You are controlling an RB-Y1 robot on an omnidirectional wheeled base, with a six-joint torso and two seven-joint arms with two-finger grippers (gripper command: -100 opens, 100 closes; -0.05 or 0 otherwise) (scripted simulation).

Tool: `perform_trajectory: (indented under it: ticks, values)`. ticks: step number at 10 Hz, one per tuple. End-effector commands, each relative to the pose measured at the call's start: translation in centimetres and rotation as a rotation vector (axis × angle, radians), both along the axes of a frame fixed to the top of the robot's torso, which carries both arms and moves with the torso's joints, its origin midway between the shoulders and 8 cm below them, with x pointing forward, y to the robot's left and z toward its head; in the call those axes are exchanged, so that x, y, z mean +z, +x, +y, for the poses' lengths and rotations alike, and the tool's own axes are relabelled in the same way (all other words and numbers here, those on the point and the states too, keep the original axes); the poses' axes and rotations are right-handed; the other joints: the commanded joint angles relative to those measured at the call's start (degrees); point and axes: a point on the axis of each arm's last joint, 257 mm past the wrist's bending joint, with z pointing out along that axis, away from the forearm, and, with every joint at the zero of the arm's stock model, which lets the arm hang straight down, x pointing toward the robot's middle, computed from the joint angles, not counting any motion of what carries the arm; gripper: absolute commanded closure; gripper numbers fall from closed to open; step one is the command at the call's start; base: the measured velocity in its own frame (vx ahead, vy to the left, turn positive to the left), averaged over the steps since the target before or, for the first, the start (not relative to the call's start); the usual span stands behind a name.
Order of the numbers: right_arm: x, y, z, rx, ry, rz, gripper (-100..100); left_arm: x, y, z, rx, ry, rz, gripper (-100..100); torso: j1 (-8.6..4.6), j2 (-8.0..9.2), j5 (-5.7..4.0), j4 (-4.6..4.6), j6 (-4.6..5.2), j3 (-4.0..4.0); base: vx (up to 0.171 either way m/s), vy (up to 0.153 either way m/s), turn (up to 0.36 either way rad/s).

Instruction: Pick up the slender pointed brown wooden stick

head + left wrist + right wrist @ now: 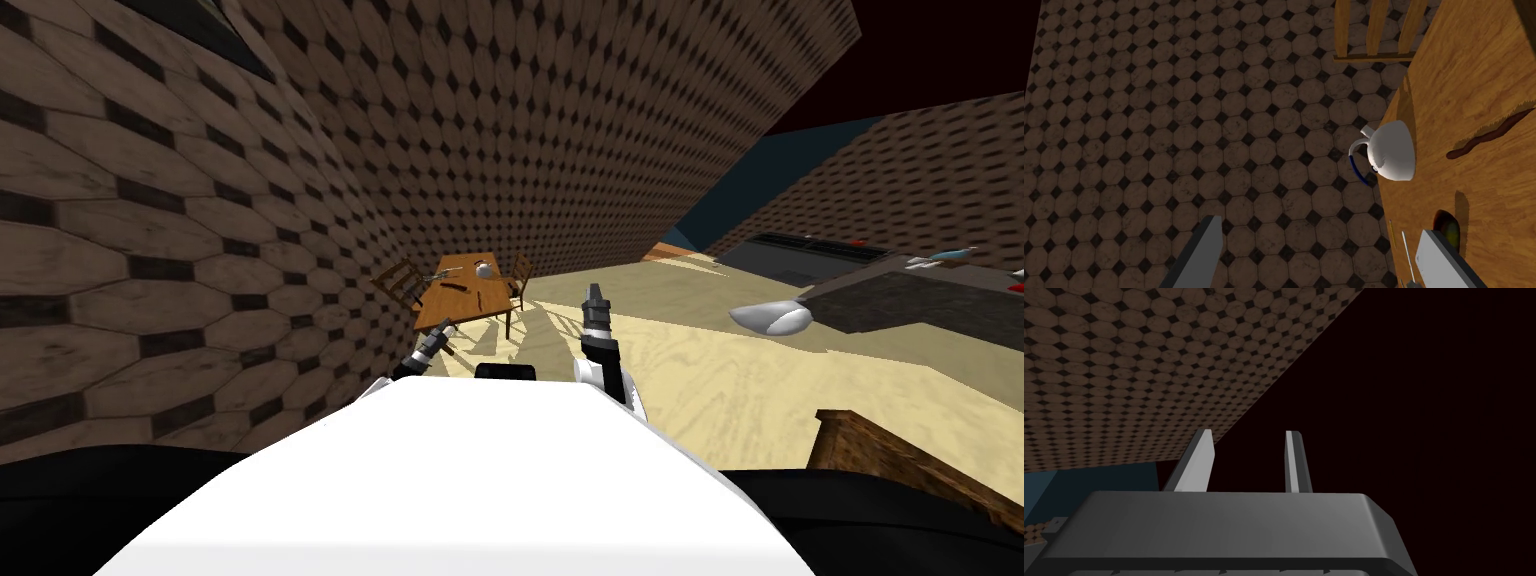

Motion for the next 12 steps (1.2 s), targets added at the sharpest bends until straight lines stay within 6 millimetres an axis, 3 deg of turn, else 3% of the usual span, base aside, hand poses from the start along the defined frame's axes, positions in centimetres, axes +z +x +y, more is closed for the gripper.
perform_trajectory:
  ticks: [1,4,7,8,12]
  values:
    - [0.0,0.0,0.0,0.000,0.000,0.000,0,-2.1,-1.2,0.7,0.000,0.011,0.057,-100,0.00,0.00,0.00,0.00,0.00,0.00,0.021,-0.073,-0.064]
    - [0.0,0.0,0.0,0.000,0.000,0.000,0,-7.0,-3.9,2.5,-0.035,0.060,0.193,-100,0.03,-0.04,0.00,-0.02,-0.04,-0.03,0.037,-0.081,-0.118]
    - [0.0,0.0,0.0,0.000,0.000,0.000,0,-10.6,-6.2,4.4,-0.034,0.088,0.294,-100,-0.01,-0.12,-0.01,-0.02,0.01,-0.07,0.048,-0.075,-0.115]
    - [0.0,0.0,0.0,0.000,0.000,0.000,0,-12.4,-7.8,5.4,-0.050,0.112,0.355,-100,0.07,-0.11,0.00,-0.03,-0.04,-0.07,0.076,-0.077,-0.187]
    - [0.0,0.0,0.0,0.000,0.000,0.000,0,-15.4,-10.5,7.5,-0.045,0.141,0.452,-100,0.07,-0.13,0.00,-0.03,-0.03,-0.08,0.053,-0.058,-0.084]
